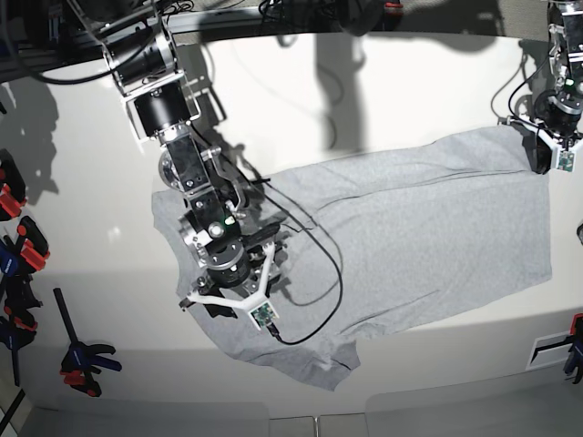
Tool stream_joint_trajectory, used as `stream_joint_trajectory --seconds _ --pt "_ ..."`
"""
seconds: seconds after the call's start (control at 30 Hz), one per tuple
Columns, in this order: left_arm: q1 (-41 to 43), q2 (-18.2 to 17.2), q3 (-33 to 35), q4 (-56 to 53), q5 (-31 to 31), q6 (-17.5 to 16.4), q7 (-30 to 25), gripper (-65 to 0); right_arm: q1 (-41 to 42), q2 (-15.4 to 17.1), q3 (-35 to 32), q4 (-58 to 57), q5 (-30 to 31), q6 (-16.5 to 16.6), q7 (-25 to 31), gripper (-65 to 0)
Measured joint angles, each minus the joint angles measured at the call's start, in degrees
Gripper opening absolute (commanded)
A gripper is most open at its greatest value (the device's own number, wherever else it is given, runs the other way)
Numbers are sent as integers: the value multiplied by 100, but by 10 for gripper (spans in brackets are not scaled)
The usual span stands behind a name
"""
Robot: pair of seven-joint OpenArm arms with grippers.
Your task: Fold the T-shirt properly
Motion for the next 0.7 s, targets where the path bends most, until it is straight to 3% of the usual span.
stream_joint_trajectory --seconds 0.2,0.33,0.4,0.7 --pt "-2 -2 0 0 354 -2 -83 -650 -2 0 0 0 0 0 -68 -329" --pt "-2 -2 0 0 673 4 -85 -371 -4 0 0 0 0 0 -129 -329" --pt "-2 -2 0 -2 675 4 -85 -314 -2 0 0 0 0 0 -173 -329" --pt "-2 -2 0 0 673 7 -39 -313 -2 0 0 0 0 0 -302 -329"
